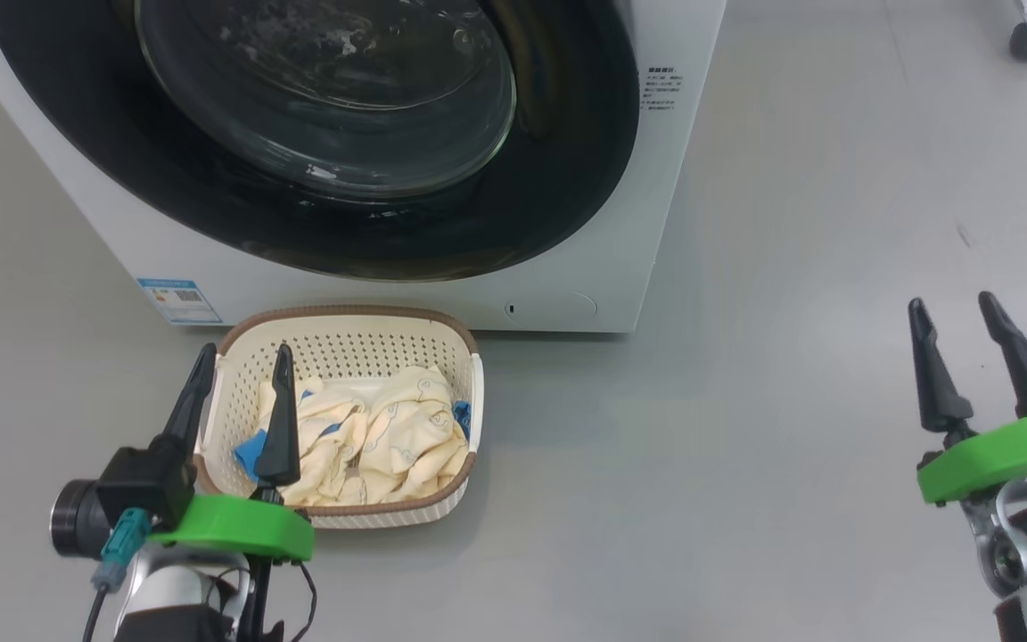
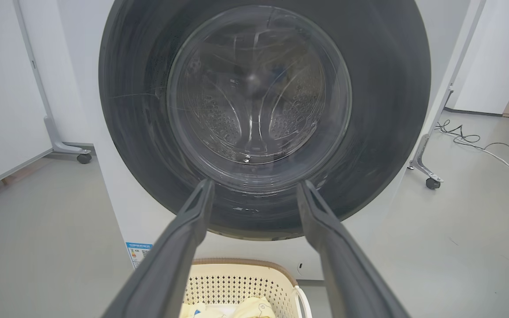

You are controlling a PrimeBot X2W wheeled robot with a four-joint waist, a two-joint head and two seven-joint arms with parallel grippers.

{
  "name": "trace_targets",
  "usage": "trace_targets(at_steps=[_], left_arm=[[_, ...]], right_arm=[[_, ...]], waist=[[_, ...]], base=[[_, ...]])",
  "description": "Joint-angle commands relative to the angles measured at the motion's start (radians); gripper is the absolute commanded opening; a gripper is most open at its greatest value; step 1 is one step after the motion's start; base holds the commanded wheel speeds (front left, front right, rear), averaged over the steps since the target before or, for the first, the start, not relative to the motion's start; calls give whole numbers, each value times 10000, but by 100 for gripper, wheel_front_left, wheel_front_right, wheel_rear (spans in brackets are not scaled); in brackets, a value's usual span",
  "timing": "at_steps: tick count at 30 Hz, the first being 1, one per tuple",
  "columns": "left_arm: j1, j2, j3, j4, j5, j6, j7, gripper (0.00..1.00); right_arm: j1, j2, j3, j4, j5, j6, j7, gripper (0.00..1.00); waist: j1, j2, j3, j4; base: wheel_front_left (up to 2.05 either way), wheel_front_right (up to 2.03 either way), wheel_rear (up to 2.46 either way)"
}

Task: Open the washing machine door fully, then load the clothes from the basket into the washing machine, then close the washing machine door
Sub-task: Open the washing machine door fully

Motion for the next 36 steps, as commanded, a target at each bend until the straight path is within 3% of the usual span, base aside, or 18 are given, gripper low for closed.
trace_targets(at_steps=[1,2,11,17,21,24,28,36], left_arm=[[-410,168,329,-372,129,-38,-139,100],[-456,168,316,-388,142,-42,-139,100],[-928,168,130,-440,149,-95,-139,100],[-1193,168,-87,-413,93,-107,-139,100],[-1272,168,-208,-367,102,-114,-139,100],[-1301,168,-270,-357,129,-119,-139,100],[-1331,168,-332,-340,150,-125,-139,100],[-1442,168,-526,-343,155,-137,-139,100]], right_arm=[[-564,-11,-8,-290,404,104,-97,80],[-689,12,-88,-242,630,104,-97,0],[-2262,260,-563,879,5104,104,618,0],[-3710,455,-1247,1766,9524,104,2812,0],[-4668,479,-1820,2645,11493,104,4363,0],[-5408,465,-2132,3433,12465,104,5423,0],[-6125,370,-2197,4129,12930,104,6256,0],[-8055,300,-1641,5187,13085,104,7853,0]], waist=[[0,0,150,30],[0,0,239,51],[0,0,857,358],[0,0,1117,593],[0,0,1187,752],[0,0,1262,869],[0,0,1341,994],[0,0,1597,1326]], base=[[0,0,0],[0,0,0],[0,0,0],[0,0,0],[0,0,0],[0,0,0],[0,0,0],[0,0,0]])
